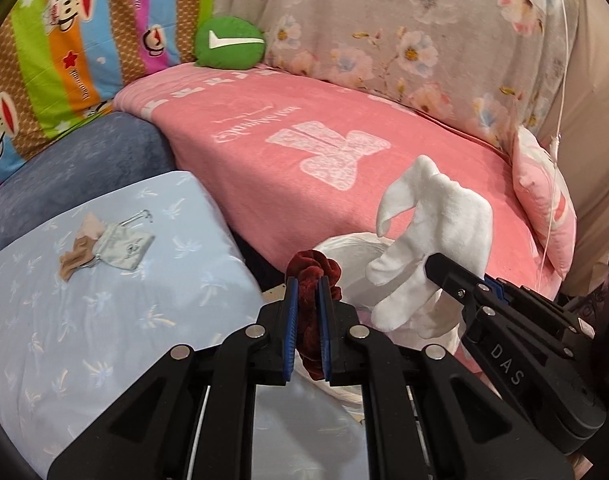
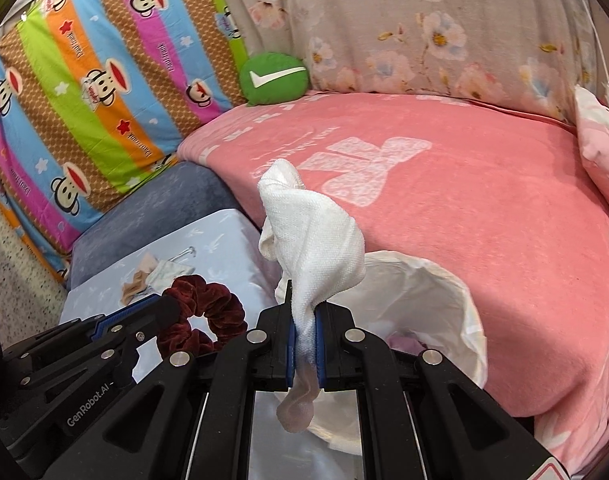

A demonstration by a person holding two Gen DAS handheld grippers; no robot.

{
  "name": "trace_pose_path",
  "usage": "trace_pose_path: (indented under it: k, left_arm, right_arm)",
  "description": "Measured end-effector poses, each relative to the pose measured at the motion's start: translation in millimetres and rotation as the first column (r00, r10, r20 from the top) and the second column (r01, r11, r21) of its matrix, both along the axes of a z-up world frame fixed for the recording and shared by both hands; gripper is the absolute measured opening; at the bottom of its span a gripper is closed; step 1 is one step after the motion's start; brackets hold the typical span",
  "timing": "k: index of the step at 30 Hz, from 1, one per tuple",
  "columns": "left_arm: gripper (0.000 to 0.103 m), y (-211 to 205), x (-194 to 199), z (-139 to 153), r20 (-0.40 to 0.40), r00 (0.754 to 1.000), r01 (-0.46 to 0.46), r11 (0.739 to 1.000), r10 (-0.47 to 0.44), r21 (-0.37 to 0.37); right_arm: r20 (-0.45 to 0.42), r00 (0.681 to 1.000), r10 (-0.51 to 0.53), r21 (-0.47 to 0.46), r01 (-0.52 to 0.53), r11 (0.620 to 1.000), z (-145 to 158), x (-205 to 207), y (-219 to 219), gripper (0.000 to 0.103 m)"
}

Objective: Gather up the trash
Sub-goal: 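Carry the red scrunchie and white glove over the white bin, then open both tools to drop the scrunchie and glove into the bin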

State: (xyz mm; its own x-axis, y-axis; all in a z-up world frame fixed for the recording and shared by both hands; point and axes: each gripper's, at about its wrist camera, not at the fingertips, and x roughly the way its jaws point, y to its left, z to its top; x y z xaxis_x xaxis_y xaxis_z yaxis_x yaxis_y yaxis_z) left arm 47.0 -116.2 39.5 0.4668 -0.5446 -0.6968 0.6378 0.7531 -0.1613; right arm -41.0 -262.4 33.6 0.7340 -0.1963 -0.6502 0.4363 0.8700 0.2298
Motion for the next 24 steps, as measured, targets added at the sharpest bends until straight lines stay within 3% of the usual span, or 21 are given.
trace_pose_path:
  k: [9, 18, 24]
  left_arm:
    - [0.010, -34, -15, -8, -0.016, 0.998, 0.061, 0.998, -0.061, 0.031]
    - [0.013, -48, -18, -10, -0.005, 0.998, 0.060, 0.998, -0.060, 0.026]
    - [0.028, -48, -17, -12, 0.002, 0.999, 0.037, 0.999, -0.037, 0.035]
  right_arm:
    - [-0.014, 0.998, -0.054, 0.015, 0.054, 0.998, -11, -20, -26, 0.007]
    - [-0.017, 0.996, -0.084, 0.032, 0.084, 0.996, -19, -28, -40, 0.013]
    - [-0.019, 0.996, -0.089, 0.041, 0.090, 0.995, -22, -29, -43, 0.014]
